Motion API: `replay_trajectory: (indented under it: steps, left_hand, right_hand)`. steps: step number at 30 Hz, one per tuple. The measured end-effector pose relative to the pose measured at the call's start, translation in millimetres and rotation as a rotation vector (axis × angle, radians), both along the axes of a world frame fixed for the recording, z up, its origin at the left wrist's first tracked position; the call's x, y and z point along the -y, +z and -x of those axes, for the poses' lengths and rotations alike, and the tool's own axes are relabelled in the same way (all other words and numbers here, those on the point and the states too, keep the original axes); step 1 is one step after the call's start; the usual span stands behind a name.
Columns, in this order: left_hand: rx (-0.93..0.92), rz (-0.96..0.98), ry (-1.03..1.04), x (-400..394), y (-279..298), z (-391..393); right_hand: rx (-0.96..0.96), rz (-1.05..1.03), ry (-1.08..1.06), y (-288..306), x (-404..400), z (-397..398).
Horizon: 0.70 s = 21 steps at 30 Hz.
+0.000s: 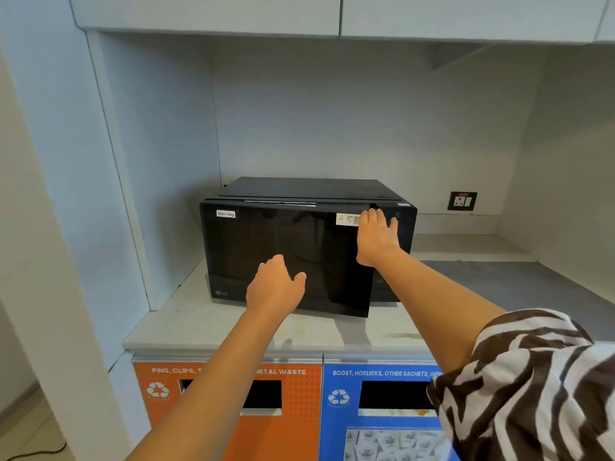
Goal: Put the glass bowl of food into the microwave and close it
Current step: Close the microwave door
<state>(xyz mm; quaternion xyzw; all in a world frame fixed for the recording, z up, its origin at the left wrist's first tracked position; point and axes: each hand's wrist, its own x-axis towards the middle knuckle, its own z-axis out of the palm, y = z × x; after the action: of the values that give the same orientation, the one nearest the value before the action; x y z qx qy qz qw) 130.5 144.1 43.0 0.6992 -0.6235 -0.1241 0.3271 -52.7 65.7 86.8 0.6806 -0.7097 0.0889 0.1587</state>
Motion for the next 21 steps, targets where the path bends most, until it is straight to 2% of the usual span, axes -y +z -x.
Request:
replay_trajectory:
  steps: [10,21]
  left_hand:
    - [0.003,-0.028,-0.007,25,-8,5]
    - [0.013,-0.037,-0.004,30,-8,9]
  right_hand:
    - [0.026,-0.124,0.057,-4,36,19]
    - [0.007,-0.158,0.06,-1,50,20]
